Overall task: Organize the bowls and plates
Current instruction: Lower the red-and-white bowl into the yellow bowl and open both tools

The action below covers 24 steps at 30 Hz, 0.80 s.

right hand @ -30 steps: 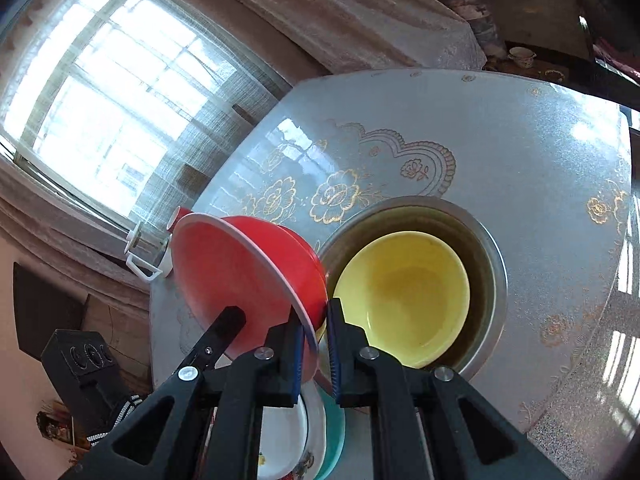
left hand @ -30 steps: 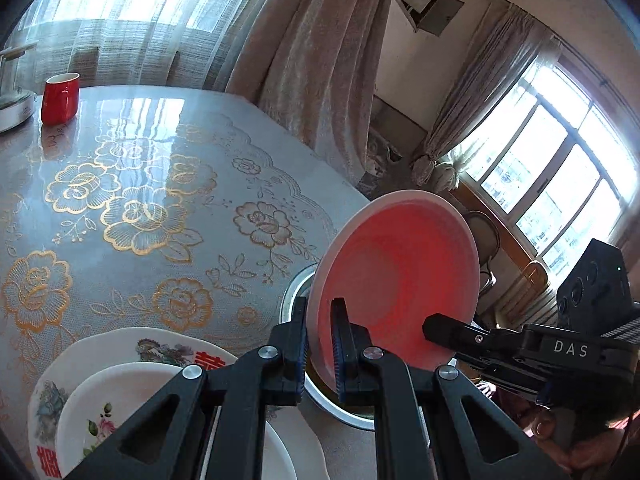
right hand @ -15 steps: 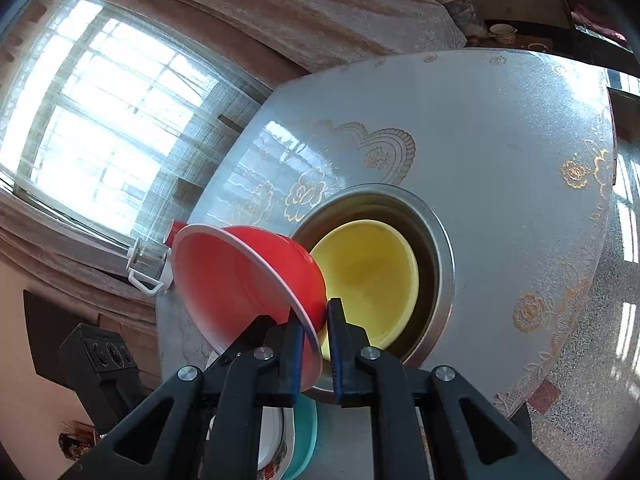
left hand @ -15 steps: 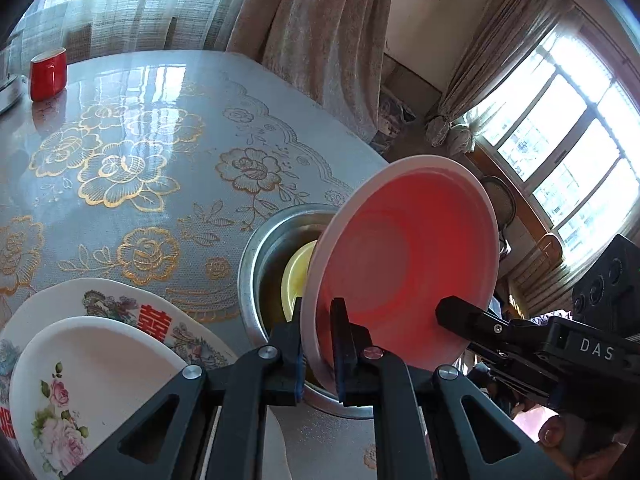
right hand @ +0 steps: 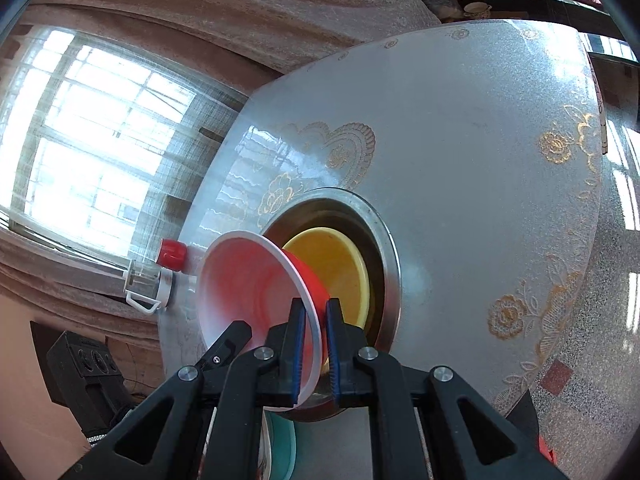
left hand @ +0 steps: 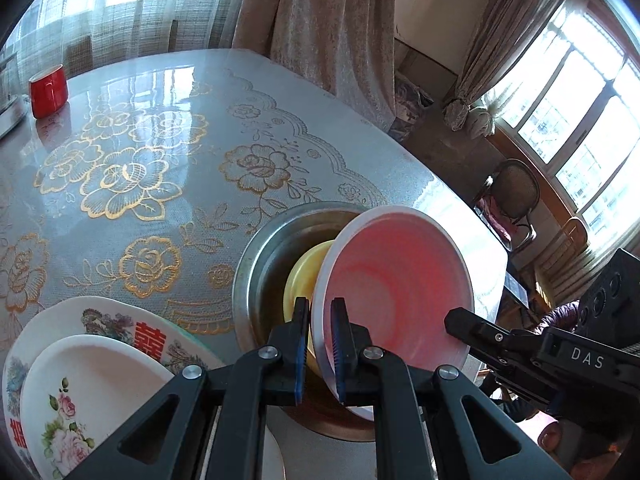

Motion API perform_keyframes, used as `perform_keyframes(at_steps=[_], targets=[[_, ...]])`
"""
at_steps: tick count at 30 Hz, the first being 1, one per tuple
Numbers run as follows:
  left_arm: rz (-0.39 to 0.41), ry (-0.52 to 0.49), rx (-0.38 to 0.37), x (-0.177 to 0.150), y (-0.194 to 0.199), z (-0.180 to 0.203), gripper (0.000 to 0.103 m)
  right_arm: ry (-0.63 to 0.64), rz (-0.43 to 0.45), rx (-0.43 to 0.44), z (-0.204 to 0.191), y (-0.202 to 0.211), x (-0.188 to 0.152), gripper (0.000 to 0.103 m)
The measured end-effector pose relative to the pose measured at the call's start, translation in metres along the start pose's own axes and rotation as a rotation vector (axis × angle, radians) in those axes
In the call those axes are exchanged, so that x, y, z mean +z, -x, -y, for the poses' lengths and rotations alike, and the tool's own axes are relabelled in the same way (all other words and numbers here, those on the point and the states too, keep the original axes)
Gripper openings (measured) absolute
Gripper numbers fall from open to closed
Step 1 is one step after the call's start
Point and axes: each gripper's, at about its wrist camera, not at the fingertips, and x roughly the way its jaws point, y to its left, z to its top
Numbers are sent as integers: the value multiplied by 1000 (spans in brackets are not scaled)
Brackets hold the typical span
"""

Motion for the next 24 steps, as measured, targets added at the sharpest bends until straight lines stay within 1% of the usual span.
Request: perform_keyframes(at_steps=[3,5,7,9,12,13,20,24], targets=[[-8,10,17,6,-7,0,11,-4,5,-5,2,-1,2,10],[-10,15,36,9,-10,-1,11,-2,15,-25,3,0,4,10],[-9,9,42,11,-13,0,11,5,23,-34,5,0,5,11],[-6,2,66,11,-15,1,11,13,22,-43,6,-1,6,11],[-7,-24,98,9,-18,4,11,16,9,-30,6,-3,6,12],[-8,-32,106,9,-20,5,11,18,12,-27,6,-2,6,13],[9,-91,167,7,-28,14,11,19,24,-12,6,-1,9,13],[15,-106,185,6,-29,16,11,22,32,-7,5,0,9,13]])
